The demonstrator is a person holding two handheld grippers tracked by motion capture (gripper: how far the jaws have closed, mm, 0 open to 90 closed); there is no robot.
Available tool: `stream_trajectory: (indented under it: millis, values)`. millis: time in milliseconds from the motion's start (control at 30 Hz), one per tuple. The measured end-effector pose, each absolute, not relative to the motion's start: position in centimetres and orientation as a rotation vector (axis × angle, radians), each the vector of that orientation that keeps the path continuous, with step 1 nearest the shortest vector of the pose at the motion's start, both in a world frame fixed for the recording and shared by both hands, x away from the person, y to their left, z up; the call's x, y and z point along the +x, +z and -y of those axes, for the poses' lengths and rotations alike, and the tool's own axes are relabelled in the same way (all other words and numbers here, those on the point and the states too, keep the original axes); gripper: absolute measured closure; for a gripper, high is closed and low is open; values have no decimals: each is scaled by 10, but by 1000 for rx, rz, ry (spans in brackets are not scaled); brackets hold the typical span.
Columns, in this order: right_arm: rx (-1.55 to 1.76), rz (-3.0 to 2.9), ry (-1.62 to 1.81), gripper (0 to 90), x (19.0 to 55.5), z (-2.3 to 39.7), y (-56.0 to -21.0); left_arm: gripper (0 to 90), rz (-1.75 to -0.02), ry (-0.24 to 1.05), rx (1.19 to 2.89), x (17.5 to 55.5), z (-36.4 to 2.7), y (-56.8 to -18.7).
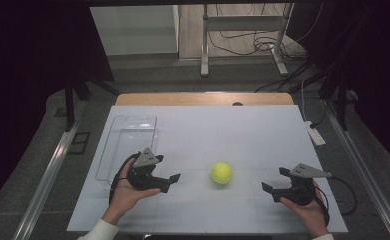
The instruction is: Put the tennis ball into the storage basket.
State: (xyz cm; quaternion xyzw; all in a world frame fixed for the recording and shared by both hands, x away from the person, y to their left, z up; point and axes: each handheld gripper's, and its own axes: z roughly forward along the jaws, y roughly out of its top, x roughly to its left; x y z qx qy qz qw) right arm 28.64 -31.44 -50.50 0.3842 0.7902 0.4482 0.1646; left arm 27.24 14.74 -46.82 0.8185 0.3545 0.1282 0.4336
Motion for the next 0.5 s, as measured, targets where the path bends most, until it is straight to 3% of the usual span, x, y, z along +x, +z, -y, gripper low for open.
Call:
stream_trajectory:
  millis: [500]
  values:
    - [1095, -2254, 1275, 79, 286, 314, -505, 120, -843, 295, 2071, 279, -129, -467]
